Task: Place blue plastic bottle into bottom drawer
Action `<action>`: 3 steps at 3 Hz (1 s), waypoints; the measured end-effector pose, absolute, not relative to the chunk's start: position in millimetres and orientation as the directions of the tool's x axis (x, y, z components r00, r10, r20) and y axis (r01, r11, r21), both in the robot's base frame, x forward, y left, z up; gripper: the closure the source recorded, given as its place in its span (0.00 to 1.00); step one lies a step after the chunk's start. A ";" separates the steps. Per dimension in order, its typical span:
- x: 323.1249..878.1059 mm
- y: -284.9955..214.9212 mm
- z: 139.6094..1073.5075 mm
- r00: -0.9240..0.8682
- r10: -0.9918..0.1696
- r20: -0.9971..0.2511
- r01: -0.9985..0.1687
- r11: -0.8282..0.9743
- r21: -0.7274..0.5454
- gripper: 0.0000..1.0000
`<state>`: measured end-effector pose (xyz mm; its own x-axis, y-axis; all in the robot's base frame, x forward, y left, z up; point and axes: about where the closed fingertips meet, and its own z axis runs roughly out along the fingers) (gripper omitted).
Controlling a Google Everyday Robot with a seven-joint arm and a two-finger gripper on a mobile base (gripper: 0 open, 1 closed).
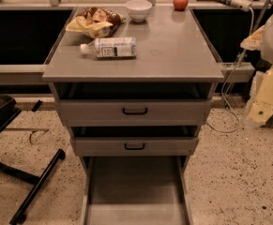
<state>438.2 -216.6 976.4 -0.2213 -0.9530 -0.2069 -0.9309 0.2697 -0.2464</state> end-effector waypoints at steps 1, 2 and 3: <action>438.3 -216.6 976.4 -0.221 -0.953 -0.208 -0.931 0.270 -0.247 0.00; 442.5 -217.5 975.5 -0.221 -0.949 -0.224 -0.926 0.276 -0.259 0.00; 484.7 -201.3 964.5 -0.160 -0.947 -0.280 -0.934 0.237 -0.267 0.00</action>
Offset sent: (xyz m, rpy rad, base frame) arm 0.0100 -0.0036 -0.0079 0.0334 -0.0184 -0.0071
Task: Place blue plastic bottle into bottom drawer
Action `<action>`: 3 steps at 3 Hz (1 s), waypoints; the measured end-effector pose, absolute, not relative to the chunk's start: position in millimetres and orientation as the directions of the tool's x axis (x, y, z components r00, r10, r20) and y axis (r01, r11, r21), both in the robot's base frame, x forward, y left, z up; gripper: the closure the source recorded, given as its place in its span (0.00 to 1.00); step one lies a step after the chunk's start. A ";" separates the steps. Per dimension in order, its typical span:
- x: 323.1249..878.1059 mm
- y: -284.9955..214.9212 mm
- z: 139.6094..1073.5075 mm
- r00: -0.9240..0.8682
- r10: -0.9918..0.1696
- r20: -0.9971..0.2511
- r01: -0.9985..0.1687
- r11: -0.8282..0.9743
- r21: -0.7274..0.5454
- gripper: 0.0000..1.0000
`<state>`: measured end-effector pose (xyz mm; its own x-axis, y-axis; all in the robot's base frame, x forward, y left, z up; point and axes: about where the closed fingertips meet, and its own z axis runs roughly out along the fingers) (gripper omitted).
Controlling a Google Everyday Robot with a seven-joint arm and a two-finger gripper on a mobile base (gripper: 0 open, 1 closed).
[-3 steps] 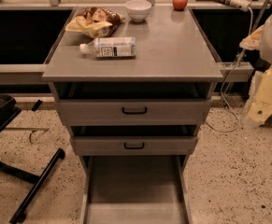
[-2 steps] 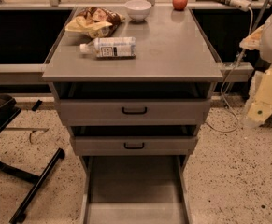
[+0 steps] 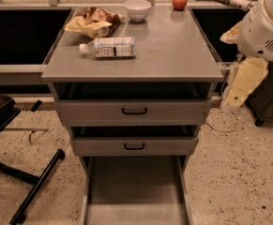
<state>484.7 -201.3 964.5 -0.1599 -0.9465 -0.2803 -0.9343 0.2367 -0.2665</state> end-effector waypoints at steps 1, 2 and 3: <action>542.0 -177.7 949.2 -0.104 -0.943 -0.315 -0.946 0.191 -0.262 0.00; 602.3 -147.0 933.9 -0.061 -0.938 -0.341 -0.953 0.156 -0.260 0.00; 602.4 -146.9 933.9 -0.061 -0.938 -0.341 -0.953 0.156 -0.260 0.00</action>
Offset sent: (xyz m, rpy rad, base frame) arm 0.1739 0.0809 -0.0458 0.0795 0.0006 0.1453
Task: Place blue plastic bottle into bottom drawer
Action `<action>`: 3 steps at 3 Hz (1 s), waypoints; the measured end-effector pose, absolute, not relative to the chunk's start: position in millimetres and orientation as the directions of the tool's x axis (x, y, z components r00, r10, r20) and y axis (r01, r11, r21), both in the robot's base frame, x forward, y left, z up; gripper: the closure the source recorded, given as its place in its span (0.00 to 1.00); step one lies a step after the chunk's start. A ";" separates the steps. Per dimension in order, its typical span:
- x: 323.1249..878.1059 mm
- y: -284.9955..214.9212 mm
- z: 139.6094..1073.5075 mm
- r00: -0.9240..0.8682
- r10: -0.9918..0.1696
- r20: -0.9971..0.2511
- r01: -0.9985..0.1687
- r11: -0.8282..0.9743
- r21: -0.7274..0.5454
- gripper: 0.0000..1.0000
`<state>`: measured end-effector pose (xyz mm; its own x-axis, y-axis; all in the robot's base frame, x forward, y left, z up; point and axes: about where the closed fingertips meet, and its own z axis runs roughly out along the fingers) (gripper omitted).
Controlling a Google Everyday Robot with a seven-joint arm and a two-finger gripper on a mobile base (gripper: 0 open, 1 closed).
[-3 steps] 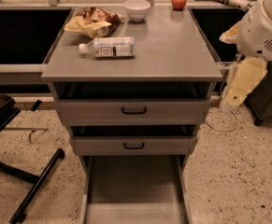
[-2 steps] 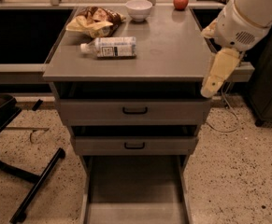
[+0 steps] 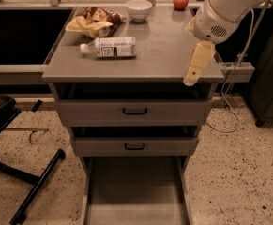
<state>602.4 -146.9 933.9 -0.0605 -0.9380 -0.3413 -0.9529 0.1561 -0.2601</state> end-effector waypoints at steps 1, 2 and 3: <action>611.2 -143.5 934.0 -0.046 -0.943 -0.330 -0.951 0.142 -0.275 0.00; 646.8 -126.3 933.3 0.016 -0.953 -0.302 -0.949 0.081 -0.306 0.00; 688.3 -96.4 944.6 0.095 -0.958 -0.270 -0.936 0.006 -0.351 0.00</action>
Offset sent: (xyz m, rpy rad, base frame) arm 0.1041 0.0531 0.0218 -0.0617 -0.1260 0.1492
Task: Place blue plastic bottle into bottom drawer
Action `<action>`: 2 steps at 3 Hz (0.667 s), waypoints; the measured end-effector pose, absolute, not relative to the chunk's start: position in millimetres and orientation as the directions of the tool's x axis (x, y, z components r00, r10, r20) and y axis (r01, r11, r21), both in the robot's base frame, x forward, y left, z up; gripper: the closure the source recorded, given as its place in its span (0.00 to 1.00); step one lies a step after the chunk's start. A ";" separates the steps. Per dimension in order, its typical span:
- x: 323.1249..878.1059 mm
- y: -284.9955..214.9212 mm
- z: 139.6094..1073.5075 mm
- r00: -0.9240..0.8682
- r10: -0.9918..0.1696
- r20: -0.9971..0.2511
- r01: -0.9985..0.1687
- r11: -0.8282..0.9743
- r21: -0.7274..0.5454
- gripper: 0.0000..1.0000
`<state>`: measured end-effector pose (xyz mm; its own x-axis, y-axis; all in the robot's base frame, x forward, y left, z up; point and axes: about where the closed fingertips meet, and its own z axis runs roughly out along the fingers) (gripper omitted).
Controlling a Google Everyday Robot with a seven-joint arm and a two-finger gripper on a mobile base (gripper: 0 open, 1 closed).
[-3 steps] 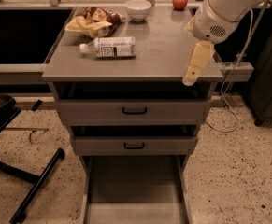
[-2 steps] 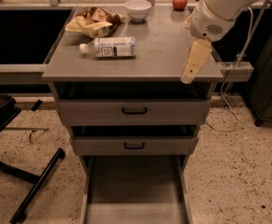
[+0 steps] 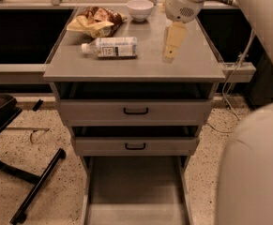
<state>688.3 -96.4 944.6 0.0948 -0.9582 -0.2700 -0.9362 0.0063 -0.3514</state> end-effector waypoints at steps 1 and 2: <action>720.6 -65.8 950.3 0.156 -0.953 -0.258 -0.926 -0.050 -0.375 0.00; 736.8 -42.8 946.7 0.199 -0.945 -0.258 -0.927 -0.097 -0.361 0.00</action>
Offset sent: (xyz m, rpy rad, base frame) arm 0.0823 0.0702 0.0204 -0.0250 0.0367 0.1722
